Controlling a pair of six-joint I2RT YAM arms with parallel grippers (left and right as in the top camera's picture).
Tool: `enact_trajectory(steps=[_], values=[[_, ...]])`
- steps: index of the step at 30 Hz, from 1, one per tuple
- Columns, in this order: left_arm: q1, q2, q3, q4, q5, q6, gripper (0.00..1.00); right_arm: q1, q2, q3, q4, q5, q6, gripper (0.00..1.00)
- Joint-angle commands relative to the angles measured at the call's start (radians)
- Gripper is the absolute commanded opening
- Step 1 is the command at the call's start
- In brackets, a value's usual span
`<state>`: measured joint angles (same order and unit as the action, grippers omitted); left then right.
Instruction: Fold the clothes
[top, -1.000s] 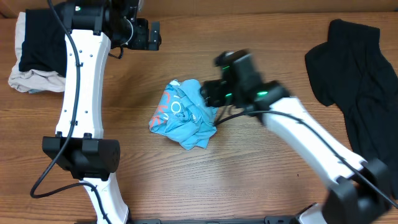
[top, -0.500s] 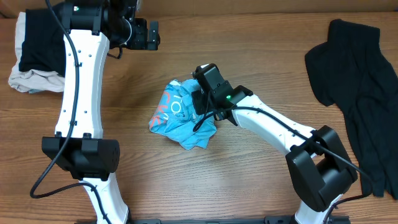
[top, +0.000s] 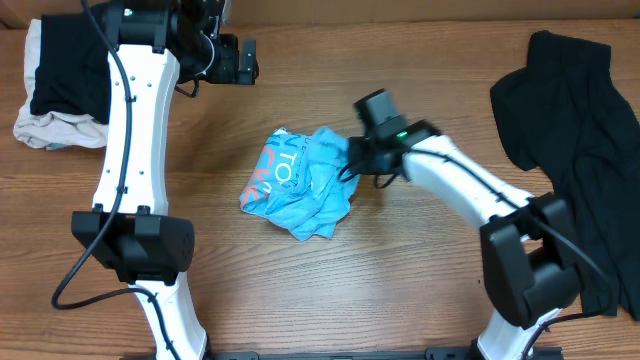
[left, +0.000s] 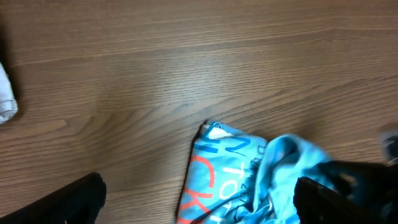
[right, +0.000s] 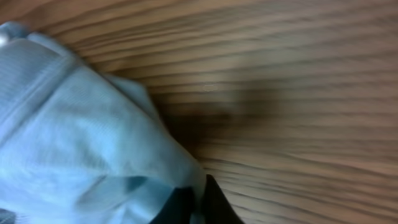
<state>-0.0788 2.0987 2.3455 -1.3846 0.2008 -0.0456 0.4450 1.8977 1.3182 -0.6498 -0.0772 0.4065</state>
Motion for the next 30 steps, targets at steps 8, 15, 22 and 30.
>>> enact_trajectory(steps=[8,15,22,30], values=[[0.000,0.024,-0.006,0.012,-0.011,0.024,1.00,-0.124,-0.013,0.024,-0.038,-0.291,0.002,0.53],[0.001,0.024,-0.006,0.013,-0.056,0.024,1.00,-0.040,-0.029,0.137,-0.072,-0.223,-0.044,0.53],[0.002,0.024,-0.006,0.026,-0.055,0.024,1.00,0.113,-0.013,0.149,-0.004,0.028,-0.043,0.59],[0.002,0.024,-0.006,0.027,-0.055,0.023,1.00,0.211,0.098,0.150,0.097,0.144,-0.008,0.59]])
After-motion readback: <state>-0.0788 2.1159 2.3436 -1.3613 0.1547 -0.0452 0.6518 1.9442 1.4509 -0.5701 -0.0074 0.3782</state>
